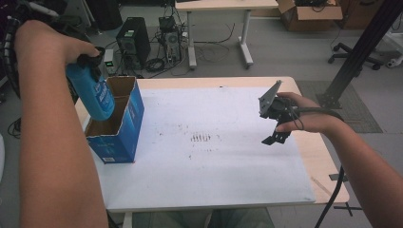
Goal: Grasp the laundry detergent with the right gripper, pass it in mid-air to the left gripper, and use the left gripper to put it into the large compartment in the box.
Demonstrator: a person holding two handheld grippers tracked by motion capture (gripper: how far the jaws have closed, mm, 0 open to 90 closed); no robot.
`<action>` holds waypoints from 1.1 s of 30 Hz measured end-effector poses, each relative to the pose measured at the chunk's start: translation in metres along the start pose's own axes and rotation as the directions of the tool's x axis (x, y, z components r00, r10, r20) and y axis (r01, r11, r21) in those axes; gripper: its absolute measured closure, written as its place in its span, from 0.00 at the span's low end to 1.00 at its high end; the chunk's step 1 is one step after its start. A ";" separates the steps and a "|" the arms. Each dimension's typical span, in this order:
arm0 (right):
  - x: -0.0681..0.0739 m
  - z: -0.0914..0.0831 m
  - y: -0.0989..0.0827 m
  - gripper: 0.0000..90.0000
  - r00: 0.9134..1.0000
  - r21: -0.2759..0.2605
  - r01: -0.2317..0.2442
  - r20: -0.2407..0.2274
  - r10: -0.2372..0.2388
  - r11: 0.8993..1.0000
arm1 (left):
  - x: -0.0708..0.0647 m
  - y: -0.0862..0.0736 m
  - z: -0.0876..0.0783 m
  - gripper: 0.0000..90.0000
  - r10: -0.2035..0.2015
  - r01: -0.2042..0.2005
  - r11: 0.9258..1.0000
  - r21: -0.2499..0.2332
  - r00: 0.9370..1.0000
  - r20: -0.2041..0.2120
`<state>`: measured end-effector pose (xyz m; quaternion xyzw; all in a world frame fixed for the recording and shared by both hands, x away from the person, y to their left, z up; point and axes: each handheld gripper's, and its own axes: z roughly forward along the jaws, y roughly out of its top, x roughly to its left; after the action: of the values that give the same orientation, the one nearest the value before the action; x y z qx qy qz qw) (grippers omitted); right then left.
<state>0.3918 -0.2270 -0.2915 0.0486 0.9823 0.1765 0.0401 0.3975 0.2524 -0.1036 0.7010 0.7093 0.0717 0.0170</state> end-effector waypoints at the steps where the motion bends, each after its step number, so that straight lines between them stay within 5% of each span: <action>1: 0.000 0.000 0.000 0.04 1.000 0.001 -0.002 0.000 0.002 1.000 | 0.000 0.000 0.002 0.43 -0.006 0.006 1.000 0.002 1.000 0.002; 33: 0.006 -0.002 -0.007 0.04 1.000 0.000 -0.008 0.002 0.008 1.000 | 0.004 0.006 0.088 0.43 0.032 -0.034 0.996 0.078 0.999 0.022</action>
<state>0.3850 -0.2333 -0.2929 0.0528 0.9820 0.1766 0.0405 0.4139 0.2633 -0.1892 0.7136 0.6996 0.0368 -0.0044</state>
